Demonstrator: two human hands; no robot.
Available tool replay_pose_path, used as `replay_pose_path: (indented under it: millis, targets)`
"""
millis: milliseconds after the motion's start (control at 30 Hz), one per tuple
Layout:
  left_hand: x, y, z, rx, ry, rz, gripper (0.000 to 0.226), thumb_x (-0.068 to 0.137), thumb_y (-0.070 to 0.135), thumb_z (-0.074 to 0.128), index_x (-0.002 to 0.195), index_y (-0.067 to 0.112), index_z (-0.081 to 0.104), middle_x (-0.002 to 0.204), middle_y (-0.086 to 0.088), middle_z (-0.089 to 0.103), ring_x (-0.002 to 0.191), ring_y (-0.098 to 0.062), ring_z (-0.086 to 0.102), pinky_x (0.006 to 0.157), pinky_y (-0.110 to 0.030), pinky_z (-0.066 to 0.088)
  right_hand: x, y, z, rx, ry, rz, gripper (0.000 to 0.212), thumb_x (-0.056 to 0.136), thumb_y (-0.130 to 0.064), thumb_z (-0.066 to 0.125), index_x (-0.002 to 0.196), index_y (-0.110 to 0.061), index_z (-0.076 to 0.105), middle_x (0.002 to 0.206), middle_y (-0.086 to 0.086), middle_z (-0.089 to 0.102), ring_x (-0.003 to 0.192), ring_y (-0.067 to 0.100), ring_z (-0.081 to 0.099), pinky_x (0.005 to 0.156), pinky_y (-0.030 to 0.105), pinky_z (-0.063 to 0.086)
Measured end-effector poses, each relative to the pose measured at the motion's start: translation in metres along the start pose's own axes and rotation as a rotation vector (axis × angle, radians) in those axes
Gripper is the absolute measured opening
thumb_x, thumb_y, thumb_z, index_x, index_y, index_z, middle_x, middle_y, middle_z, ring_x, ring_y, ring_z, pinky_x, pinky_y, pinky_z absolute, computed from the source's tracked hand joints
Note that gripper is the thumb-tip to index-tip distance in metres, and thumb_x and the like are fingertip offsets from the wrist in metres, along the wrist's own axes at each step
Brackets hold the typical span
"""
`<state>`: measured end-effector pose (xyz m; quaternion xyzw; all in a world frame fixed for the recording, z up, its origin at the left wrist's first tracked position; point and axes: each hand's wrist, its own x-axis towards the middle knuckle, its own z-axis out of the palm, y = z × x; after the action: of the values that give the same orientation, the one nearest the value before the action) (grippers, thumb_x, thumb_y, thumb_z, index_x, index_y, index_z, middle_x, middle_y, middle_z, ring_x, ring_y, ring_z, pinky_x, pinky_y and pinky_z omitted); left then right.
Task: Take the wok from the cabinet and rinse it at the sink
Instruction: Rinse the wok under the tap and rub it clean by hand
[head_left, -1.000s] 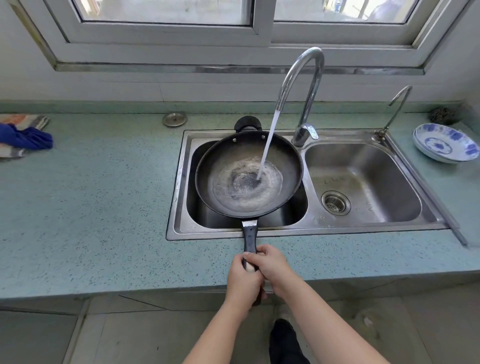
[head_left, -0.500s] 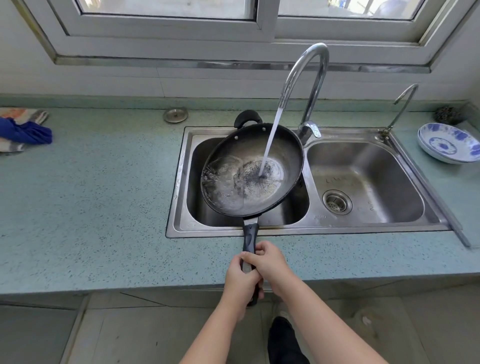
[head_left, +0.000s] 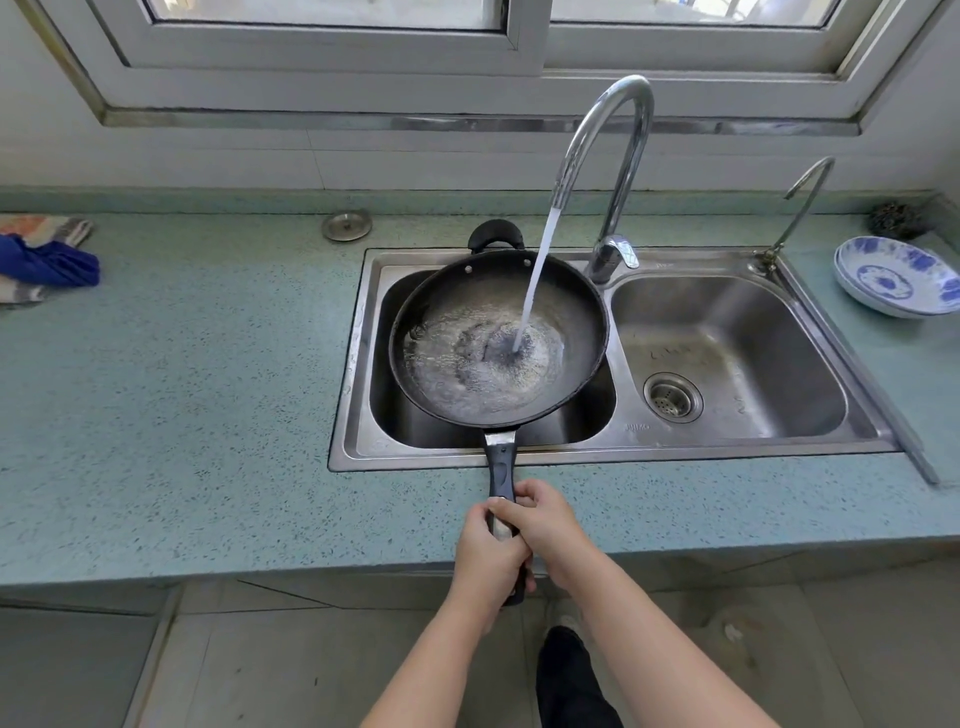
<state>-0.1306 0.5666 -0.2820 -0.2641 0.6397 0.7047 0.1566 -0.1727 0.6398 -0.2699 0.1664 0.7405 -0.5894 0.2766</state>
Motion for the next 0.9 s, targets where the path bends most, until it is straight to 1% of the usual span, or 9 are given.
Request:
replay_pose_path:
  millis: [133, 267, 400, 500, 567, 667, 767, 833, 900]
  targets:
    - [-0.002, 0.002, 0.001, 0.016, -0.003, 0.006, 0.024, 0.082, 0.005, 0.058, 0.101, 0.017, 0.049, 0.059, -0.009, 0.055, 0.032, -0.014, 0.047, 0.037, -0.021, 0.037, -0.003, 0.000, -0.002, 0.020, -0.013, 0.007, 0.021, 0.086, -0.017, 0.063, 0.102, -0.004, 0.058, 0.078, 0.002, 0.066, 0.066, 0.014, 0.062, 0.050, 0.025, 0.045]
    - [-0.004, 0.000, 0.006, 0.014, 0.001, 0.003, 0.021, 0.081, 0.007, 0.060, 0.100, 0.012, 0.051, 0.058, -0.009, 0.055, 0.032, -0.015, 0.047, 0.038, -0.021, 0.038, -0.005, 0.002, -0.008, 0.082, -0.036, 0.006, 0.014, 0.086, -0.013, 0.063, 0.098, -0.007, 0.057, 0.084, 0.005, 0.068, 0.072, 0.018, 0.063, 0.053, 0.026, 0.047]
    - [-0.006, 0.000, 0.008, 0.004, -0.010, 0.000, 0.016, 0.083, 0.009, 0.060, 0.096, 0.012, 0.051, 0.052, -0.006, 0.054, 0.031, -0.016, 0.047, 0.037, -0.021, 0.038, -0.009, 0.002, -0.011, 0.096, -0.061, -0.018, 0.015, 0.088, -0.011, 0.061, 0.101, -0.005, 0.055, 0.085, 0.004, 0.067, 0.070, 0.012, 0.063, 0.050, 0.018, 0.048]
    - [-0.008, 0.001, 0.007, -0.012, -0.023, 0.000, 0.015, 0.085, 0.008, 0.059, 0.097, 0.012, 0.050, 0.047, -0.002, 0.054, 0.030, -0.016, 0.047, 0.038, -0.021, 0.037, -0.009, 0.002, -0.011, 0.103, -0.060, -0.025, 0.016, 0.088, -0.010, 0.060, 0.101, -0.003, 0.054, 0.085, 0.004, 0.066, 0.070, 0.012, 0.063, 0.051, 0.017, 0.048]
    - [-0.010, 0.002, 0.007, -0.012, -0.029, 0.003, 0.016, 0.086, 0.008, 0.059, 0.098, 0.010, 0.049, 0.046, 0.000, 0.055, 0.031, -0.017, 0.047, 0.039, -0.023, 0.038, -0.010, 0.002, -0.012, 0.122, -0.072, -0.027, 0.012, 0.089, -0.009, 0.059, 0.099, -0.004, 0.054, 0.084, 0.004, 0.065, 0.069, 0.013, 0.062, 0.047, 0.015, 0.047]
    - [-0.012, 0.004, 0.009, 0.027, 0.006, 0.023, 0.019, 0.084, 0.012, 0.061, 0.098, 0.008, 0.048, 0.055, -0.006, 0.056, 0.032, -0.017, 0.049, 0.036, -0.023, 0.040, -0.010, 0.002, -0.014, 0.165, -0.082, -0.017, 0.010, 0.089, -0.008, 0.058, 0.099, -0.004, 0.054, 0.080, 0.004, 0.065, 0.067, 0.012, 0.062, 0.046, 0.015, 0.047]
    - [-0.012, 0.004, 0.013, 0.110, 0.072, 0.056, 0.012, 0.088, 0.017, 0.058, 0.096, 0.014, 0.049, 0.065, -0.010, 0.059, 0.036, -0.018, 0.052, 0.035, -0.023, 0.042, -0.009, 0.004, -0.012, 0.230, -0.084, 0.002, 0.013, 0.089, -0.004, 0.056, 0.102, -0.001, 0.057, 0.078, 0.005, 0.064, 0.066, 0.013, 0.061, 0.051, 0.016, 0.049]
    - [-0.011, 0.002, 0.015, 0.175, 0.104, 0.077, 0.012, 0.089, 0.024, 0.056, 0.096, 0.016, 0.049, 0.072, -0.013, 0.062, 0.042, -0.022, 0.056, 0.037, -0.026, 0.045, -0.007, 0.005, -0.012, 0.258, -0.086, 0.014, 0.015, 0.089, -0.003, 0.056, 0.104, 0.001, 0.059, 0.077, 0.006, 0.064, 0.068, 0.013, 0.061, 0.057, 0.018, 0.050]
    - [-0.011, 0.000, 0.018, 0.263, 0.126, 0.101, 0.020, 0.088, 0.030, 0.056, 0.101, 0.016, 0.049, 0.078, -0.013, 0.065, 0.051, -0.027, 0.061, 0.042, -0.031, 0.049, -0.006, 0.006, -0.014, 0.284, -0.099, 0.030, 0.011, 0.090, -0.003, 0.054, 0.099, -0.001, 0.060, 0.077, 0.007, 0.064, 0.068, 0.014, 0.061, 0.059, 0.021, 0.050]
